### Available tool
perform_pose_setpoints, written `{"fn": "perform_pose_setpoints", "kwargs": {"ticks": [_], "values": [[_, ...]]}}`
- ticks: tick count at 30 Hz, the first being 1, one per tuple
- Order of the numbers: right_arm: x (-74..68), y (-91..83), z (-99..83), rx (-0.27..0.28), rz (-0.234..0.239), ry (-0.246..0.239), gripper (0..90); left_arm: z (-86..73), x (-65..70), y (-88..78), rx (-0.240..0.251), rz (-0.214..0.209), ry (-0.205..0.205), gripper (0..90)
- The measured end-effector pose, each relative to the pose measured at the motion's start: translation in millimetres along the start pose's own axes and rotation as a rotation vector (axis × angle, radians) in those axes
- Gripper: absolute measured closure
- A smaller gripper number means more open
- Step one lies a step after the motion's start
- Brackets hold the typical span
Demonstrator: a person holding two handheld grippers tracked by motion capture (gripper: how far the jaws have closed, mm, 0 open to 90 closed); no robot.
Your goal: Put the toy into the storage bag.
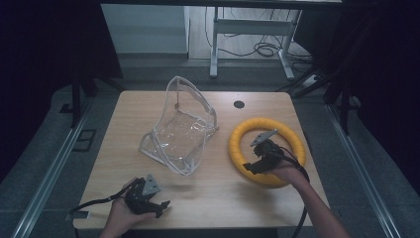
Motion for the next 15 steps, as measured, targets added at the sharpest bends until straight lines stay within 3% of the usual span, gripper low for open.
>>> {"fn": "perform_pose_setpoints", "kwargs": {"ticks": [8,15], "values": [[5.8,7.0,-6.1,-0.059,0.007,0.008,27.7,-0.2,0.3,0.6,-0.004,0.000,0.001,16.2],[0.7,16.8,-15.3,-0.157,0.025,-0.033,27.9,0.0,0.0,-0.1,0.001,0.001,0.000,16.2]]}}
Point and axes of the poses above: each handheld gripper's, and its own axes: y roughly forward along the jaws, z roughly out of its top, x roughly to its right, the point moved 8 cm from there along y, roughly forward along the jaws, and after that the axes turned 10 degrees about -x, right-handed, at the moved point
